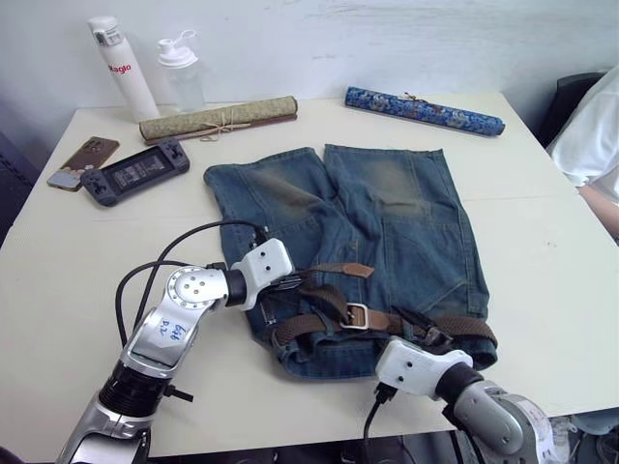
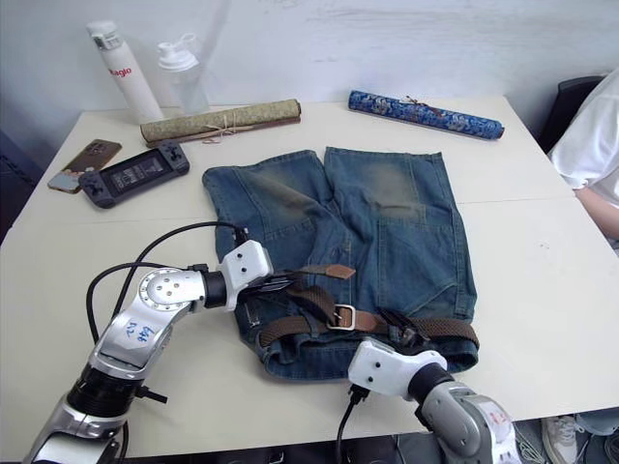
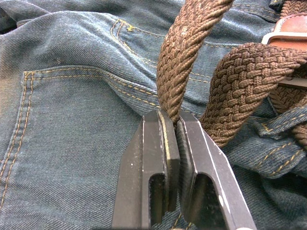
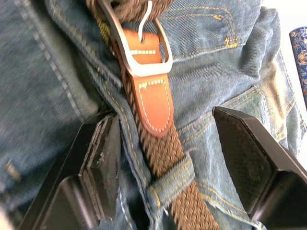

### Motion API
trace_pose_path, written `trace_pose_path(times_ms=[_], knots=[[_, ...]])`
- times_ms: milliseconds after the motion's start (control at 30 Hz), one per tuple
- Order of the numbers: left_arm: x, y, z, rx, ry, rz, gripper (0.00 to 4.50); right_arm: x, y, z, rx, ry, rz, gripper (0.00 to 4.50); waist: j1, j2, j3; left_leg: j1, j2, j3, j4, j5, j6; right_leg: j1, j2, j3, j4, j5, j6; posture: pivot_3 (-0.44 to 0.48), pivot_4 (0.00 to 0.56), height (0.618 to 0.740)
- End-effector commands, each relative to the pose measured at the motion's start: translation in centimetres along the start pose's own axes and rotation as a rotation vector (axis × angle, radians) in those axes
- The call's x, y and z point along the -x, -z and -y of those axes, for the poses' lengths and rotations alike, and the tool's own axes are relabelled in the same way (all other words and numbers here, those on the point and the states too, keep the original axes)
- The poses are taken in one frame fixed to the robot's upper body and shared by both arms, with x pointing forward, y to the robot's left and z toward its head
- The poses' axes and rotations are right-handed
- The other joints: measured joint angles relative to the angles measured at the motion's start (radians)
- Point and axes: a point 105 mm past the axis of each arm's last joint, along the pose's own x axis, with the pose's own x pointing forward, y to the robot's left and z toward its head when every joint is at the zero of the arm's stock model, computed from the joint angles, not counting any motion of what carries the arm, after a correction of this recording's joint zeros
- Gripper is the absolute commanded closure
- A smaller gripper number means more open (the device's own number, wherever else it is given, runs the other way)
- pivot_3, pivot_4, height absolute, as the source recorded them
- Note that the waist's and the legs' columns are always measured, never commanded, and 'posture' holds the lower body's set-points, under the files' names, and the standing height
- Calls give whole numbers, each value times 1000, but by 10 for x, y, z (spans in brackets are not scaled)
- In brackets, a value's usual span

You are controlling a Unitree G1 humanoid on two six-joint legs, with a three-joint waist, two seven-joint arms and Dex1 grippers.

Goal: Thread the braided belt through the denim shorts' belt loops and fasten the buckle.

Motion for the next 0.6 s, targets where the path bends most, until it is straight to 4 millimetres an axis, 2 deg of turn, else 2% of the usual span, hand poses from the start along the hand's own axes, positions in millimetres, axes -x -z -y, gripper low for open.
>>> trace_pose_path(times_ms=[33, 100, 300, 400, 533, 600], knots=[[3, -10, 0, -26, -5, 31, 4500, -1, 1, -1, 41, 13, -21, 1262, 0, 0, 0, 0, 0, 0, 0, 0, 0, 0, 0, 0, 0, 0, 0, 0, 150, 737], [3, -10, 1, -27, -4, 31, 4500, -3, 6, 2, 67, 39, -51, 1262, 0, 0, 0, 0, 0, 0, 0, 0, 0, 0, 0, 0, 0, 0, 0, 0, 150, 737], [5, -5, 3, -77, -3, -7, 4500, -7, 3, 2, 86, 60, -35, 1262, 0, 0, 0, 0, 0, 0, 1, 0, 0, 0, 0, 0, 1, 0, 0, 0, 150, 737], [5, -4, 3, -85, -11, -19, 4500, -12, -2, 2, 61, 61, -20, 2082, -1, 0, 0, 0, 0, 0, 0, 0, 0, 0, 1, 0, 1, 0, 0, 0, 150, 737], [7, -1, -2, -102, -39, -57, 4500, -16, -5, 8, 56, 87, -17, 3848, -1, 0, 0, 0, 0, 0, 1, 0, 0, 0, 1, 0, 1, 0, 0, 0, 150, 737], [7, 1, -4, -104, -48, -70, 4500, -17, -6, 12, 60, 107, -15, 4484, -1, 0, 0, 0, 0, 0, 1, 0, 0, 0, 1, 0, 1, 0, 0, 0, 150, 737]])
